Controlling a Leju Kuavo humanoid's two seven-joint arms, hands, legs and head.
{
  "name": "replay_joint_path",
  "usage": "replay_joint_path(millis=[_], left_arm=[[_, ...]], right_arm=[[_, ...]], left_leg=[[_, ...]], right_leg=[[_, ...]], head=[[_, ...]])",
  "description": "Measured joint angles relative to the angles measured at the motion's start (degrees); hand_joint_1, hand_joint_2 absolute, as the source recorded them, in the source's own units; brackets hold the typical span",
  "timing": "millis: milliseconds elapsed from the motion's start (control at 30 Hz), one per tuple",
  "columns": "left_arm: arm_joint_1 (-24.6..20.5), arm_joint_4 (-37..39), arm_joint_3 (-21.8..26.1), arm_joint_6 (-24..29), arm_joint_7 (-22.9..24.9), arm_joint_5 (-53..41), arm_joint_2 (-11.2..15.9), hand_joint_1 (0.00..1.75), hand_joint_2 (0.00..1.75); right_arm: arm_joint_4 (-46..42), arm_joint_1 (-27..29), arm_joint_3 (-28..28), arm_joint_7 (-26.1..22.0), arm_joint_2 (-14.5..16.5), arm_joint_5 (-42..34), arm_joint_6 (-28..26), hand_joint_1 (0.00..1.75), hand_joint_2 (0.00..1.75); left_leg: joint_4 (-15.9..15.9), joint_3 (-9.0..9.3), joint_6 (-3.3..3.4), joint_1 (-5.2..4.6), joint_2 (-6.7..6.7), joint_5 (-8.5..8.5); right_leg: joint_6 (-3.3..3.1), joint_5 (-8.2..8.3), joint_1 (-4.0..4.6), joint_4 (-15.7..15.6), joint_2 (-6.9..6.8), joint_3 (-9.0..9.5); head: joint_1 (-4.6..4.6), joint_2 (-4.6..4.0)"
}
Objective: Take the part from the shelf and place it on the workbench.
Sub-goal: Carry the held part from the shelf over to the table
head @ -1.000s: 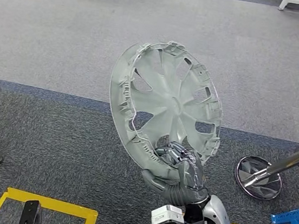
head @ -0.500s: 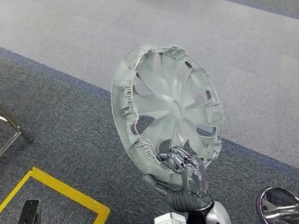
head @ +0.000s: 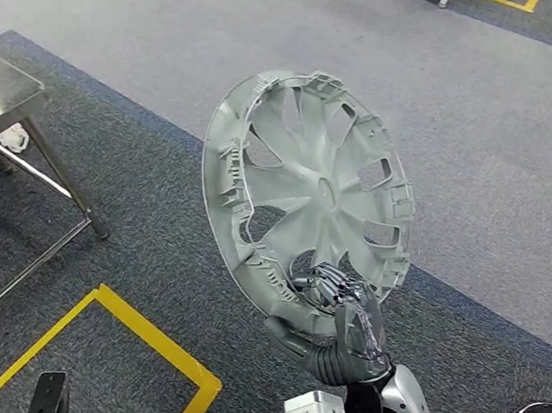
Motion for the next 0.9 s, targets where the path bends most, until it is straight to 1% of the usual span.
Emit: replay_joint_path(millis=[33, 67, 100, 133, 167, 200, 233, 267, 300, 333, 367, 400, 433, 467, 500, 533, 567, 600, 633, 667, 700, 733, 767, 800, 833, 867, 900], left_arm=[[0.06, 0.0, 0.12, -0.01, 0.02, 0.15, 0.03, 0.0, 0.0], [0.19, 0.01, 0.22, -0.02, 0.02, 0.22, 0.03, 0.0, 0.0], [0.32, 0.01, 0.29, -0.02, -0.04, 0.27, 0.01, 0.0, 0.0], [0.33, 0.0, 0.35, -0.02, -0.16, 0.27, 0.01, 0.0, 0.0], [0.24, -0.01, 0.42, -0.02, -0.32, 0.25, 0.02, 0.0, 0.0], [0.09, -0.01, 0.5, -0.02, -0.51, 0.19, 0.04, 0.0, 0.0], [-0.06, -0.02, 0.56, -0.02, -0.66, 0.1, 0.07, 0.0, 0.0], [-0.13, -0.01, 0.6, -0.03, -0.74, 0.01, 0.05, 0.0, 0.0], [-0.14, -0.01, 0.62, -0.04, -0.78, -0.09, 0.02, 0.0, 0.0], [-0.12, 0.0, 0.62, -0.05, -0.77, -0.15, -0.01, 0.0, 0.0], [-0.1, 0.01, 0.64, -0.1, -0.74, -0.27, -0.03, 0.0, 0.0], [-0.11, 0.0, 0.66, -0.16, -0.68, -0.39, -0.04, 0.0, 0.0], [-0.13, 0.0, 0.68, -0.21, -0.6, -0.55, -0.04, 0.0, 0.0], [-0.17, 0.0, 0.71, -0.25, -0.46, -0.76, -0.04, 0.0, 0.0], [-0.18, 0.0, 0.73, -0.23, -0.27, -0.92, -0.04, 0.0, 0.0], [-0.12, 0.01, 0.74, -0.21, -0.09, -1.05, -0.03, 0.0, 0.0], [-0.03, 0.01, 0.75, -0.19, 0.03, -1.13, 0.01, 0.0, 0.0], [0.08, 0.01, 0.79, -0.14, 0.03, -1.12, 0.08, 0.0, 0.0], [0.13, 0.0, 0.87, -0.09, -0.14, -1.11, 0.14, 0.0, 0.0], [0.05, 0.0, 0.97, -0.02, -0.39, -1.08, 0.18, 0.0, 0.0], [-0.1, -0.01, 1.06, 0.05, -0.73, -1.01, 0.22, 0.0, 0.0], [-0.28, -0.01, 1.14, 0.12, -1.04, -0.9, 0.21, 0.0, 0.0], [-0.4, 0.0, 1.2, 0.2, -1.29, -0.79, 0.24, 0.0, 0.0], [-0.42, 0.0, 1.28, 0.31, -1.48, -0.68, 0.26, 0.0, 0.0], [-0.39, 0.01, 1.39, 0.42, -1.59, -0.62, 0.27, 0.0, 0.0], [-0.35, 0.01, 1.51, 0.54, -1.66, -0.6, 0.29, 0.0, 0.0], [-0.33, 0.01, 1.61, 0.64, -1.69, -0.58, 0.3, 0.0, 0.0]], right_arm=[[-0.1, -0.04, 0.03, -0.05, -0.1, 0.01, 0.0, 1.75, 1.75], [-0.25, -0.09, 0.06, -0.08, -0.16, 0.02, 0.0, 1.75, 1.75], [-0.4, -0.14, 0.1, -0.09, -0.27, 0.02, 0.0, 1.75, 1.75], [-0.57, -0.14, 0.13, -0.1, -0.42, 0.02, -0.02, 1.75, 1.75], [-0.7, -0.06, 0.16, -0.1, -0.57, 0.02, -0.03, 1.75, 1.75], [-0.78, 0.06, 0.2, -0.11, -0.77, 0.03, -0.05, 1.75, 1.75], [-0.84, 0.17, 0.28, -0.13, -0.93, 0.04, -0.08, 1.75, 1.75], [-0.84, 0.24, 0.37, -0.14, -1.04, 0.05, -0.08, 1.75, 1.75], [-0.85, 0.24, 0.46, -0.15, -1.15, 0.07, -0.09, 1.75, 1.75], [-0.85, 0.18, 0.55, -0.14, -1.2, 0.08, -0.09, 1.75, 1.75], [-0.86, 0.11, 0.62, -0.11, -1.22, 0.08, -0.09, 1.75, 1.75], [-0.86, 0.03, 0.69, -0.09, -1.23, 0.08, -0.09, 1.75, 1.75], [-0.86, -0.05, 0.77, -0.08, -1.23, 0.08, -0.1, 1.75, 1.75], [-0.86, -0.11, 0.85, -0.11, -1.23, 0.07, -0.17, 1.75, 1.75], [-0.86, -0.17, 0.92, -0.18, -1.23, 0.05, -0.24, 1.75, 1.75], [-0.86, -0.33, 1.0, -0.27, -1.23, 0.04, -0.32, 1.75, 1.75], [-0.87, -0.59, 1.14, -0.38, -1.21, 0.02, -0.39, 1.75, 1.75], [-0.87, -1.0, 1.31, -0.48, -1.17, -0.03, -0.4, 1.75, 1.75], [-0.86, -1.45, 1.48, -0.57, -1.13, -0.13, -0.4, 1.75, 1.75], [-0.86, -1.89, 1.66, -0.69, -1.06, -0.25, -0.38, 1.75, 1.75], [-0.81, -2.31, 1.81, -0.82, -1.01, -0.35, -0.31, 1.75, 1.75], [-0.74, -2.7, 1.98, -0.94, -0.98, -0.44, -0.22, 1.75, 1.75], [-0.65, -3.13, 2.19, -1.04, -0.97, -0.46, -0.11, 1.75, 1.75], [-0.51, -3.54, 2.44, -1.09, -0.97, -0.46, -0.02, 1.75, 1.75], [-0.4, -3.89, 2.66, -1.12, -0.97, -0.47, 0.03, 1.75, 1.75], [-0.27, -4.19, 2.85, -1.13, -0.97, -0.48, 0.06, 1.75, 1.75], [-0.16, -4.44, 3.02, -1.12, -0.97, -0.5, 0.07, 1.75, 1.75]], left_leg=[[-0.28, -0.07, 0.31, -0.1, -0.53, -0.07], [-0.46, 0.02, 0.63, 0.07, -1.24, 0.02], [-0.72, 0.18, 0.93, 0.26, -2.02, 0.1], [-0.98, 0.36, 1.27, 0.48, -2.8, 0.25], [-1.18, 0.54, 1.56, 0.7, -3.58, 0.36], [-1.21, 0.55, 1.74, 0.74, -4.36, 0.37], [-1.19, 0.56, 1.91, 0.75, -5.19, 0.35], [-1.18, 0.61, 1.98, 0.73, -6.04, 0.31], [-1.17, 0.68, 2.03, 0.7, -6.93, 0.26], [-1.14, 0.79, 2.03, 0.69, -7.83, 0.2], [-1.12, 0.95, 1.97, 0.71, -8.74, 0.14], [-1.07, 1.09, 1.84, 0.75, -9.61, 0.03], [-0.93, 1.1, 1.63, 0.72, -10.4, -0.11], [-0.72, 0.92, 1.39, 0.75, -11.15, -0.21], [-0.54, 0.65, 1.11, 0.82, -11.77, -0.25], [-0.44, 0.36, 0.79, 0.93, -12.4, -0.21], [-0.41, 0.13, 0.47, 1.07, -13.03, -0.15], [-0.27, 0.04, 0.15, 1.09, -12.94, -0.25], [0.34, -0.21, -0.2, 1.0, -11.97, -0.7], [1.88, -0.86, -0.54, 0.9, -10.41, -1.67], [4.66, -2.07, -0.88, 0.91, -8.5, -3.19], [8.37, -3.81, -1.2, 1.02, -7.05, -4.96], [12.05, -5.59, -1.44, 1.21, -6.37, -6.43], [14.71, -6.91, -1.61, 1.37, -6.1, -7.15], [15.4, -7.29, -1.71, 1.47, -5.98, -6.76], [13.63, -6.45, -1.7, 1.52, -5.76, -5.22], [10.19, -4.76, -1.57, 1.49, -5.12, -3.08]], right_leg=[[0.31, -0.13, 0.11, -0.12, -0.71, 0.19], [0.62, -0.39, 0.05, -0.21, -1.14, 0.27], [0.91, -0.83, -0.06, 0.09, -0.45, 0.25], [1.13, -1.73, -0.18, 1.4, 1.01, -0.33], [1.28, -3.02, -0.29, 3.82, 2.93, -1.58], [1.33, -4.56, -0.32, 7.36, 4.87, -3.41], [1.36, -6.12, -0.32, 11.48, 5.93, -5.79], [1.38, -7.02, -0.3, 14.96, 6.41, -8.05], [1.35, -6.89, -0.28, 16.91, 6.62, -9.71], [1.29, -5.54, -0.26, 16.64, 6.69, -10.29], [1.18, -3.2, -0.27, 14.14, 6.87, -9.7], [1.08, -0.45, -0.36, 10.14, 7.54, -8.24], [0.97, 1.51, -0.55, 6.18, 8.98, -6.51], [0.89, 2.68, -0.75, 3.14, 10.3, -5.12], [0.83, 3.05, -0.86, 1.39, 11.37, -4.28], [0.69, 2.81, -0.85, 0.85, 11.79, -3.92], [0.5, 2.79, -0.84, 0.64, 11.28, -3.79], [0.25, 2.8, -0.84, 0.49, 10.64, -3.63], [-0.11, 2.77, -0.89, 0.35, 9.9, -3.39], [-0.43, 2.74, -0.96, 0.18, 9.08, -3.16], [-0.72, 2.63, -0.9, 0.11, 8.19, -2.94], [-0.97, 2.47, -0.81, 0.1, 7.29, -2.79], [-1.09, 2.33, -0.72, 0.1, 6.42, -2.67], [-1.14, 2.19, -0.67, 0.1, 5.6, -2.54], [-1.11, 2.04, -0.66, 0.11, 4.83, -2.37], [-1.02, 1.85, -0.65, 0.11, 4.06, -2.11], [-0.89, 1.62, -0.64, 0.11, 3.31, -1.76]], head=[[0.0, 0.0], [0.05, 0.0], [0.09, 0.0], [0.2, 0.0], [0.35, 0.0], [0.53, 0.0], [0.63, 0.0], [0.71, 0.0], [0.74, 0.0], [0.75, 0.0], [0.75, 0.0], [0.75, 0.0], [0.74, 0.0], [0.7, 0.0], [0.68, 0.0], [0.67, 0.0], [0.66, 0.0], [0.69, 0.0], [0.5, 0.0], [0.31, 0.0], [0.15, 0.0], [-0.05, 0.0], [-0.03, 0.0], [-0.05, 0.0], [-0.06, 0.0], [-0.06, 0.0], [-0.06, 0.0]])
